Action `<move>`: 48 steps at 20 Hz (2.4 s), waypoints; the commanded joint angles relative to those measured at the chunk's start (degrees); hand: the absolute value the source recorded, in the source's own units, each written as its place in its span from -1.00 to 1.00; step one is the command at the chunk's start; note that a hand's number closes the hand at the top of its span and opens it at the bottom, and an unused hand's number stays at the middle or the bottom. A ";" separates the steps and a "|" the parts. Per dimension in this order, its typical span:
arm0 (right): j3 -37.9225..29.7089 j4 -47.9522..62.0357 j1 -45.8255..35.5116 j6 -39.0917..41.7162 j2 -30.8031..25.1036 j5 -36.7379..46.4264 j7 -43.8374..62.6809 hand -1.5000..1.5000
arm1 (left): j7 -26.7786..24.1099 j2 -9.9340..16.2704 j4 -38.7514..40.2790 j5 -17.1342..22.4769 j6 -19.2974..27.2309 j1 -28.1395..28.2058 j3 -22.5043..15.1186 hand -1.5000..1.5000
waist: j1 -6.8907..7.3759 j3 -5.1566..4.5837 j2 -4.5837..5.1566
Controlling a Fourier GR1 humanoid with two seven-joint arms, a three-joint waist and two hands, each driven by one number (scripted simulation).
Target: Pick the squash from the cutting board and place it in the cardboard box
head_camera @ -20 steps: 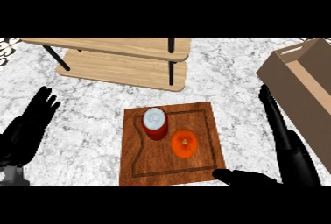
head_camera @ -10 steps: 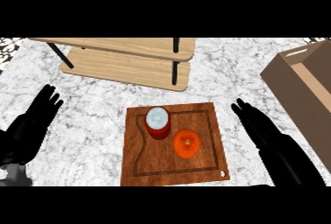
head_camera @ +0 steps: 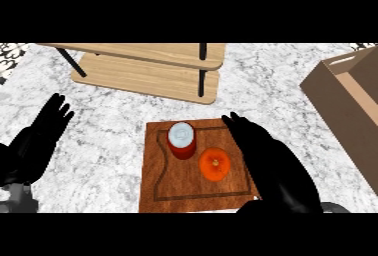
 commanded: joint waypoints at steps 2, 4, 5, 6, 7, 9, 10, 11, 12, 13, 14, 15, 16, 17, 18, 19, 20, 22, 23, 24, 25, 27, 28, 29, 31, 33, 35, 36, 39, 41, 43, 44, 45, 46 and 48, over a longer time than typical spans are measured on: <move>0.70 4.29 -5.62 6.30 6.62 -2.49 13.57 -1.00 | -1.10 1.15 0.58 1.75 -2.64 2.15 2.50 0.00 | -0.17 0.07 -0.05; 2.45 3.95 -6.85 6.72 9.27 -2.22 17.05 -1.00 | 1.39 0.97 2.06 0.72 -0.64 -1.83 2.18 0.00 | -0.81 0.07 -0.06; -0.03 2.58 -0.97 7.18 3.02 -3.79 10.73 -1.00 | -0.51 0.69 -0.33 1.54 -2.09 2.29 2.71 0.00 | -0.85 0.14 -0.11; 1.32 3.23 -3.21 7.92 5.88 -4.21 14.86 -1.00 | 1.18 1.77 -1.14 1.97 -1.62 -0.06 3.54 0.00 | -0.80 0.11 -0.16; -2.19 7.88 -4.08 7.06 4.35 -4.17 9.76 -1.00 | -0.87 -0.55 -0.50 -0.13 -1.55 1.84 0.83 0.00 | -0.63 0.14 0.03; -0.32 9.40 -5.68 7.18 6.84 -3.36 12.07 -1.00 | -0.18 -0.83 -1.87 -0.06 -0.98 2.19 0.98 0.00 | -0.37 0.13 -0.02; 2.60 8.16 -2.19 5.42 6.60 -0.55 10.86 -1.00 | -1.81 -1.12 -1.92 0.69 -2.19 4.49 1.66 0.00 | -0.54 0.14 -0.10; 1.82 5.98 -3.22 7.87 7.13 -2.27 13.65 -1.00 | 1.70 -1.00 -1.88 -0.79 0.63 0.57 1.15 0.00 | -1.00 0.15 -0.11; 2.39 8.35 -1.18 5.60 6.62 -0.18 8.36 -1.00 | -2.09 -0.20 6.50 0.71 -2.86 -2.31 3.49 0.00 | -1.34 0.13 0.10; 1.38 5.88 0.04 7.22 5.34 -0.82 9.00 -1.00 | -1.57 -0.19 4.06 -0.43 -2.78 -0.69 2.49 0.00 | -1.25 0.15 -0.01; 1.25 6.20 -2.27 8.10 8.51 -1.45 12.73 -1.00 | 0.96 -0.21 -2.72 0.74 -2.65 3.25 2.17 0.00 | -0.66 0.16 -0.15; 2.91 5.75 0.58 6.39 7.93 1.31 9.61 -1.00 | 2.11 -2.04 -2.21 -0.32 0.11 1.39 1.69 0.00 | -0.94 0.18 -0.10; 0.03 7.16 -1.84 8.13 8.77 -0.11 9.33 -1.00 | 1.05 0.92 1.24 1.29 -3.74 -0.45 4.31 0.00 | -0.94 0.16 -0.02; -1.63 4.28 -0.80 9.88 6.16 -1.00 8.71 -1.00 | 2.20 0.31 0.87 1.16 -2.75 -1.06 4.05 0.00 | -1.10 0.17 -0.05; 2.00 8.56 -1.57 6.36 11.08 3.46 8.21 -1.00 | 1.13 -0.76 -1.86 -0.09 -3.03 2.09 2.65 0.00 | -0.73 0.17 -0.05; 1.44 7.35 -1.83 7.87 10.43 3.65 8.35 -1.00 | -1.74 -1.81 1.72 -1.54 -2.82 0.37 2.42 0.00 | -0.97 0.16 -0.02; 3.49 9.26 -2.30 6.12 13.09 6.24 8.74 -1.00 | 2.50 -1.33 0.29 -0.91 -1.08 -1.06 2.93 0.00 | -0.89 0.17 -0.04; 0.73 9.55 -3.79 9.25 13.65 4.63 7.97 -1.00 | -0.93 -1.13 4.61 -0.82 -3.86 -2.72 3.68 0.00 | -1.03 0.15 0.02; 1.43 8.69 -2.68 8.95 13.18 6.19 7.77 -1.00 | 2.89 -1.64 -0.73 -0.22 -2.44 -1.20 2.93 0.00 | -0.90 0.18 -0.06; 0.85 9.28 -2.03 9.66 12.21 6.06 6.18 -1.00 | 1.87 -3.24 -1.22 -3.00 -0.83 0.37 0.97 0.00 | -0.90 0.18 -0.06; 0.76 8.51 -2.11 10.45 12.06 6.53 6.69 -1.00 | -1.30 -2.03 0.16 -2.08 -2.80 1.85 3.44 0.00 | -0.85 0.16 -0.06; 4.30 8.76 -2.35 10.73 15.49 7.96 11.98 -1.00 | 2.47 -2.41 -1.95 -1.58 -1.49 1.32 2.62 0.00 | -0.86 0.15 -0.19; 0.26 12.52 -6.06 12.71 15.29 6.26 9.76 -1.00 | 2.04 -2.58 -2.37 -1.79 -1.36 -0.17 2.54 0.00 | -0.68 0.15 -0.07; 0.86 10.96 -1.07 10.67 12.50 7.62 5.49 -1.00 | 2.39 -1.26 -2.91 -0.09 -3.60 3.18 4.21 0.00 | -0.74 0.18 -0.09; 3.22 19.24 -3.54 7.70 17.46 11.26 4.71 -1.00 | -1.27 -2.10 0.63 -0.13 -5.42 2.45 4.05 0.00 | -0.54 0.14 0.06; -3.56 19.33 -6.46 13.16 14.92 7.51 2.54 -1.00 | 0.34 -2.64 -2.14 -2.68 -2.51 2.25 3.38 0.00 | -0.57 0.17 0.03; -1.31 19.12 -5.13 12.49 17.22 9.68 4.88 -1.00 | 1.31 -2.59 -1.77 -0.37 -4.23 2.26 4.18 0.00 | -0.64 0.16 -0.02; -0.79 17.06 -6.45 14.00 20.19 9.58 8.54 -1.00 | -1.21 -3.36 -0.31 -3.73 -2.90 1.56 3.13 0.00 | -0.85 0.15 -0.04; 1.17 15.58 0.22 11.91 17.09 11.79 5.64 -1.00 | -0.47 -1.89 -0.08 -2.01 -4.48 1.68 5.20 0.00 | -1.16 0.16 -0.06; -1.29 19.30 -2.14 12.53 17.80 12.21 4.62 -1.00 | 2.39 -2.92 -1.05 -3.03 -2.63 -0.99 3.37 0.00 | -1.07 0.18 0.00; -1.00 18.29 -1.50 14.56 18.19 12.42 6.53 -1.00 | 0.49 -2.30 -0.39 -1.12 -4.93 1.67 5.44 0.00 | -1.01 0.16 -0.07; -0.29 21.02 -1.85 12.88 19.43 14.09 4.82 -1.00 | -1.86 -3.77 -1.20 -2.28 -5.59 4.52 3.95 0.00 | -0.74 0.16 -0.04; -1.60 24.29 -3.00 12.37 19.73 14.42 2.47 -1.00 | 2.68 -1.94 0.17 -1.40 -4.31 -1.20 5.44 0.00 | -0.90 0.18 0.06; -2.67 18.21 -0.27 15.54 17.09 13.05 3.33 -1.00 | -1.36 -4.27 2.05 -3.92 -2.99 0.03 4.54 0.00 | -1.23 0.17 -0.02; -1.02 24.74 -3.61 13.64 20.49 14.61 3.72 -1.00 | -0.47 -3.89 0.65 -4.50 -3.34 0.56 3.93 0.00 | -0.66 0.17 0.02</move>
